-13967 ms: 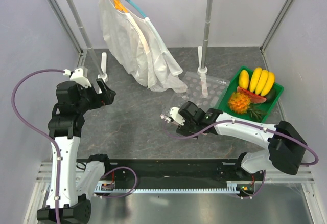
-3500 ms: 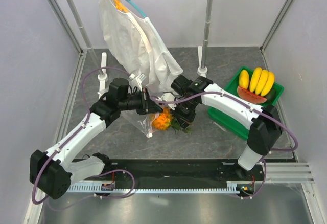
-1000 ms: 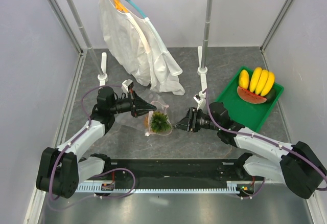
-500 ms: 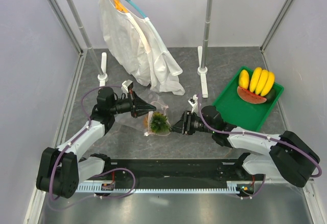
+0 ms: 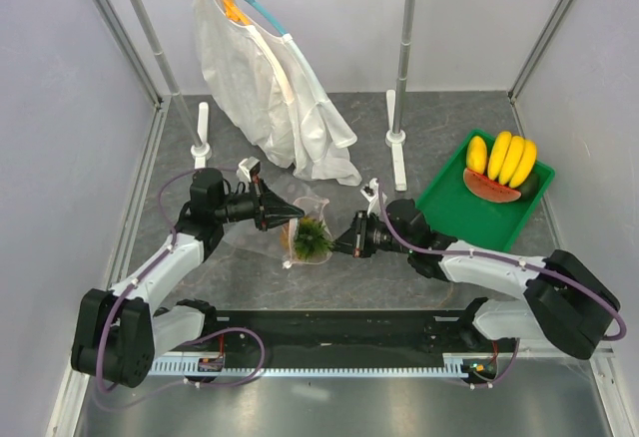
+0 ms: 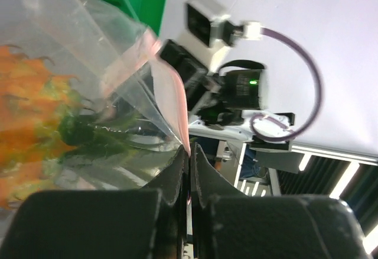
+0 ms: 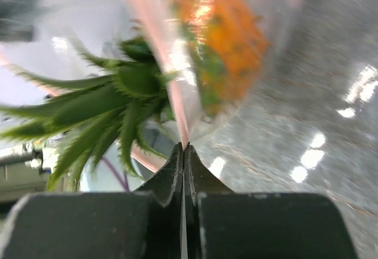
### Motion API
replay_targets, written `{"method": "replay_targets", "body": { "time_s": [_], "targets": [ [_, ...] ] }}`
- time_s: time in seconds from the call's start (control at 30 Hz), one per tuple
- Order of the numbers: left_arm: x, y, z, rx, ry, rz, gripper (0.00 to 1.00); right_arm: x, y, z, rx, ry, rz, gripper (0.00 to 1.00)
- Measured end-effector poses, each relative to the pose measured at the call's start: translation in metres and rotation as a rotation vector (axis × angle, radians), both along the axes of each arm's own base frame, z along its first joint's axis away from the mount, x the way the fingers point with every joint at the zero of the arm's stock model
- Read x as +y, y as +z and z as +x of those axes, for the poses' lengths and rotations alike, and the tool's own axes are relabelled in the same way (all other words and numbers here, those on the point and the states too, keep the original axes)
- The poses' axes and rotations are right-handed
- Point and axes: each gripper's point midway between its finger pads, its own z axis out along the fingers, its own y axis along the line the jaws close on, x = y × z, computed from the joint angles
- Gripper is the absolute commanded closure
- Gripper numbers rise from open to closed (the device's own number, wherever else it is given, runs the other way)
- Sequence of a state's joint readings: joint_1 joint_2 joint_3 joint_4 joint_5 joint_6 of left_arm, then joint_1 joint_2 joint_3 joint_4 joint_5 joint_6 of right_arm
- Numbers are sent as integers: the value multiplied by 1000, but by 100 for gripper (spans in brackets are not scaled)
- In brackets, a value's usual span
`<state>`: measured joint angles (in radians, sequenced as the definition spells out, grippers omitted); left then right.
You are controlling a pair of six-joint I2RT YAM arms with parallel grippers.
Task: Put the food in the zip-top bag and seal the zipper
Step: Adjust the zipper food storage bag at the center of the board.
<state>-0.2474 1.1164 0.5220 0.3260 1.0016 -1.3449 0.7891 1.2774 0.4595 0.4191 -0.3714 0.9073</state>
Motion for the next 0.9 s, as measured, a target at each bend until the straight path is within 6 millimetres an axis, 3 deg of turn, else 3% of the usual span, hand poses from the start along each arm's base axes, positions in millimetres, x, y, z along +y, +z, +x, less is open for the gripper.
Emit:
{"method": "replay_targets", "body": {
  "time_s": [0.07, 0.17, 0.4, 0.6, 0.8, 0.9],
  "targets": [
    [1, -2, -1, 2, -6, 27, 98, 4, 15, -1, -37, 37, 10, 100],
    [3, 8, -1, -60, -19, 87, 98, 5, 56, -4, -151, 107, 46, 100],
    [15, 73, 11, -420, 12, 274, 98, -9, 173, -11, -453, 197, 170, 100],
    [28, 106, 1, -643, 3, 412, 98, -19, 216, -7, -509, 205, 204, 100],
    [38, 142, -11, -799, -13, 478, 98, -21, 247, -19, -521, 257, 234, 100],
    [40, 150, -27, -850, -39, 467, 98, -21, 262, -26, -534, 294, 251, 100]
  ]
}}
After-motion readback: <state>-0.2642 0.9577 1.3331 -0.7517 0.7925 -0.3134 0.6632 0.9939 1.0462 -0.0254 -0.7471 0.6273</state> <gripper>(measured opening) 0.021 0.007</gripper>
